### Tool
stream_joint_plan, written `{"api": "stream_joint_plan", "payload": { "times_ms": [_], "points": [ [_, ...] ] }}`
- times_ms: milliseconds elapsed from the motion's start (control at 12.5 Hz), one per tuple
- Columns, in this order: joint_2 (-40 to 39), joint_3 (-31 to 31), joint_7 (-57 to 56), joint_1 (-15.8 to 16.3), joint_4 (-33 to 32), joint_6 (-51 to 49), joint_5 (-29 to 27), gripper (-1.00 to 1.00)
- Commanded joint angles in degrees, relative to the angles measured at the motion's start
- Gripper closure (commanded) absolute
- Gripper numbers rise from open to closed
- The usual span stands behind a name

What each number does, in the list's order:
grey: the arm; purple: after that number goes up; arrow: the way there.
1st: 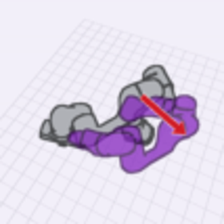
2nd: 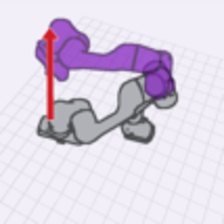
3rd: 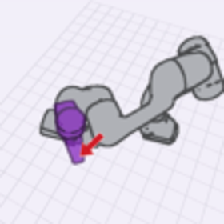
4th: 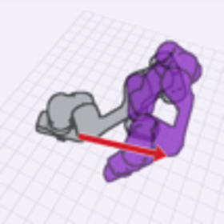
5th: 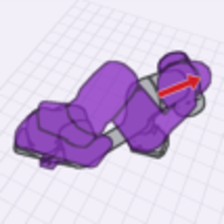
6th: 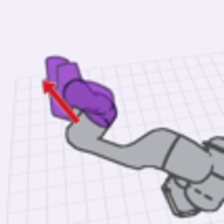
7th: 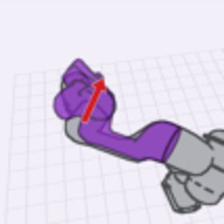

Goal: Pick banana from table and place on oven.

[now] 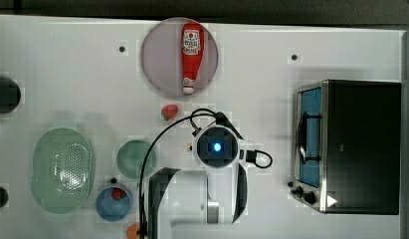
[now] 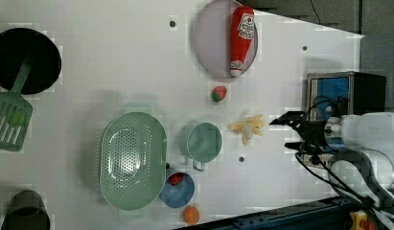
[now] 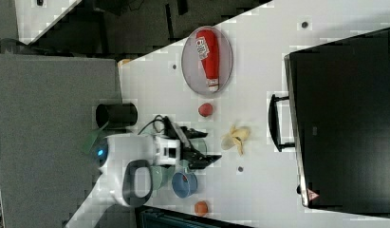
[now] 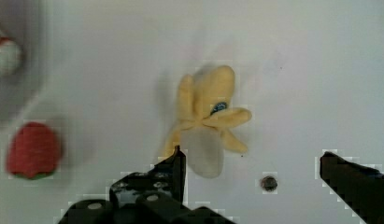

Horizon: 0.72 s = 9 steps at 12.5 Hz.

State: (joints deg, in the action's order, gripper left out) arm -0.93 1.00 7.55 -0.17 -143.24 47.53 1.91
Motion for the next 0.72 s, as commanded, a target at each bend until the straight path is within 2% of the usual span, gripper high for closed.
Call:
{"api": "stream_joint_plan", "payload": {
  "times_ms": [80,720],
  "points": [
    [-2.50,-0.96,1.70,-0.26,0.17,5.18,-1.67,-1.00],
    [-16.69,-2.12,1.76,-0.22,0.31,20.69,-1.67,-1.00]
  ]
}}
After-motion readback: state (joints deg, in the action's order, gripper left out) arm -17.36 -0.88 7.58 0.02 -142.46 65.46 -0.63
